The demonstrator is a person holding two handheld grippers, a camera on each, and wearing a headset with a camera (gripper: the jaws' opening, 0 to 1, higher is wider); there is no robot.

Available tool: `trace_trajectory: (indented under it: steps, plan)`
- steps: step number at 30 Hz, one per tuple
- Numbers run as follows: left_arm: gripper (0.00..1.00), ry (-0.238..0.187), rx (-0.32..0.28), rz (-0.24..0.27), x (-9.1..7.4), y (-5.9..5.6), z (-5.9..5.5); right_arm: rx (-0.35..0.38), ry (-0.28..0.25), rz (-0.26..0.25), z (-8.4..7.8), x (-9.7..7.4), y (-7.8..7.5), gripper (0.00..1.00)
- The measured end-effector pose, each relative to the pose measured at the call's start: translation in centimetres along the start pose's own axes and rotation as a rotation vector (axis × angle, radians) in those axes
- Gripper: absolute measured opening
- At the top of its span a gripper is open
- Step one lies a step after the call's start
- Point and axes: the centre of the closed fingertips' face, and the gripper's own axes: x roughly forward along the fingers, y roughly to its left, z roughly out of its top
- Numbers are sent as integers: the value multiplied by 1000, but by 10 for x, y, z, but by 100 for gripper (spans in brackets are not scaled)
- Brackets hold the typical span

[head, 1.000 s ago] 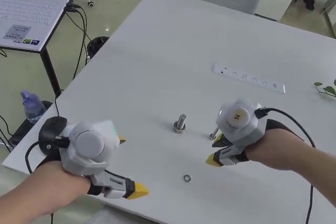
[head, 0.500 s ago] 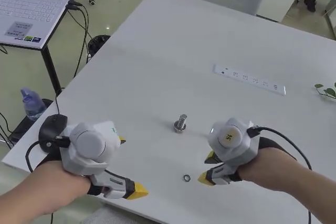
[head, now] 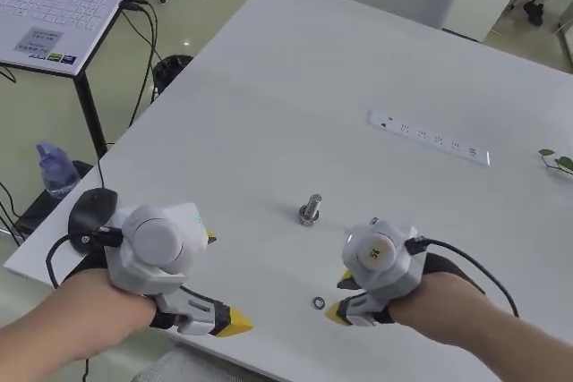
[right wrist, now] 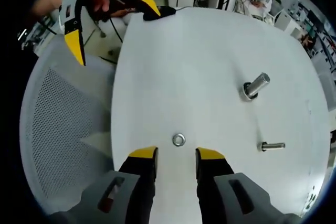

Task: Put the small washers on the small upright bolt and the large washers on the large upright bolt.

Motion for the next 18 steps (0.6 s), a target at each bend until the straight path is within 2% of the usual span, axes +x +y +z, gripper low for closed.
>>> trace_trajectory:
  steps: [9,18]
  plan:
    - [77,6,-15,0,1,0,-5,6,19,6,-2,24,0,29]
    - [77,2,-20,-6,1,2,-4,20,41,-1,-6,30,-3,26]
